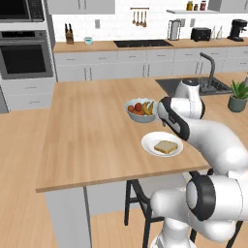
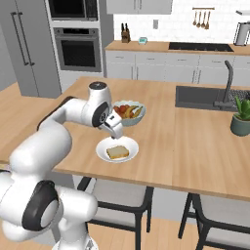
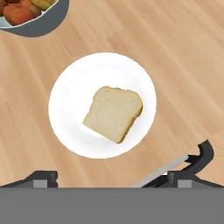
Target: Start the toaster. Once the lever pops up, take the bread to the plate on the dining counter.
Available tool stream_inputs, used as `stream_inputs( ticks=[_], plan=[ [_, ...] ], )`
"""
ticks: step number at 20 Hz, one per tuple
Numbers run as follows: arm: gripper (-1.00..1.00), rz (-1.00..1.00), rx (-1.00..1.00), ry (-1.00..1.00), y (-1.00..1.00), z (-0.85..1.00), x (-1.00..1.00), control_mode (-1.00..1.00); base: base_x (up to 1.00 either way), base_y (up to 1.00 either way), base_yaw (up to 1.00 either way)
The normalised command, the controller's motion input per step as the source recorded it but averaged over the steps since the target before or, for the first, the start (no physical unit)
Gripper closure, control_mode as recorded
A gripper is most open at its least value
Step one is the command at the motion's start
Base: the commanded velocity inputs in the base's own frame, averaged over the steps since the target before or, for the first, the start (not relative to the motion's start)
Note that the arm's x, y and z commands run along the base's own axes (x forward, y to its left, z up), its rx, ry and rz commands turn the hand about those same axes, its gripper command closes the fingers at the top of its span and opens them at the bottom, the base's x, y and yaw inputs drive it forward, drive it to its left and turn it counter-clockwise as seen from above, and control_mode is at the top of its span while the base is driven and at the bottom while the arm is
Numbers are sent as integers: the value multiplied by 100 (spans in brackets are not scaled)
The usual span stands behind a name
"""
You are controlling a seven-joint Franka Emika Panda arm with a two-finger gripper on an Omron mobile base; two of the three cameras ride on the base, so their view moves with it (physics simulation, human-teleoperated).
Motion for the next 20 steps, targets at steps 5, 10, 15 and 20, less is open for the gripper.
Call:
stream_inputs(
  ticks=[5, 10, 15, 20],
  plan=[
    [-100, 0, -3, 0, 0, 31, -58, -100, 0, 0, 0],
    [-100, 6, -7, 0, 0, 35, -83, -100, 0, 0, 0],
    [-100, 12, -8, 1, 1, 33, -44, -100, 0, 0, 0],
    [-100, 9, -7, 0, 1, 19, -27, -100, 0, 0, 0]
  ],
)
